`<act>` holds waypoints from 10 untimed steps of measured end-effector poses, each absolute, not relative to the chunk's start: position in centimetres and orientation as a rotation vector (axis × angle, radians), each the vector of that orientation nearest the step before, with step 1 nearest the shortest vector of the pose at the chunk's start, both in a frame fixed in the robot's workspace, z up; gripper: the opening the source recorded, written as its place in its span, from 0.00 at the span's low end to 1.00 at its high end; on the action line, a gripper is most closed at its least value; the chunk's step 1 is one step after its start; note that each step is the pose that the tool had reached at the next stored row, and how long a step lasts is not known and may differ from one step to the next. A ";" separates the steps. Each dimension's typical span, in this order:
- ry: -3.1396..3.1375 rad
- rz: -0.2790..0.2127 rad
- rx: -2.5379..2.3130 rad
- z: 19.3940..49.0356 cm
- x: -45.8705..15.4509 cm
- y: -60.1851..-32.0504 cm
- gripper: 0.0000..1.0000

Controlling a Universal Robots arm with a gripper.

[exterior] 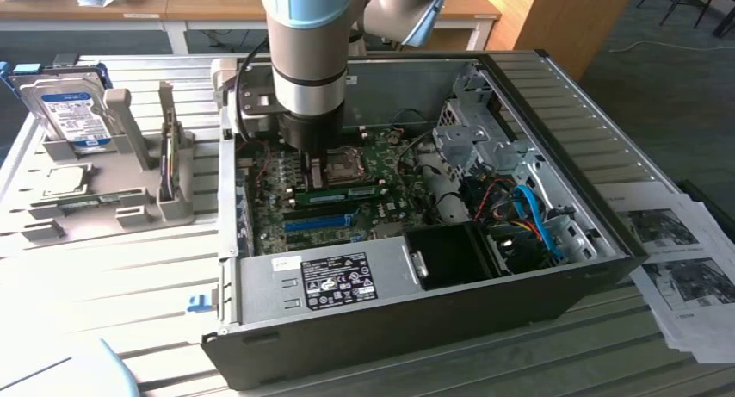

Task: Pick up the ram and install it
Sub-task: 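Press down the ram until it locks into place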

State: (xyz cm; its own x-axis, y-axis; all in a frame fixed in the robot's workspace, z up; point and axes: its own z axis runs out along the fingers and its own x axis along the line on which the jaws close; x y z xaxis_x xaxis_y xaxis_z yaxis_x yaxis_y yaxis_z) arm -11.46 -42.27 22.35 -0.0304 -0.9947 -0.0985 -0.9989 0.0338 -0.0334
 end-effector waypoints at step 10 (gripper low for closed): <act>2.189 0.068 -2.119 22.3 -11.5 -42.3 0.09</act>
State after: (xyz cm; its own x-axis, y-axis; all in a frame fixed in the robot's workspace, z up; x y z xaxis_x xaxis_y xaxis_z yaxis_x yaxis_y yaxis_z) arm -11.46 -42.28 22.31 -0.0304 -0.9947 -0.0984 -0.9989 0.0338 -0.0333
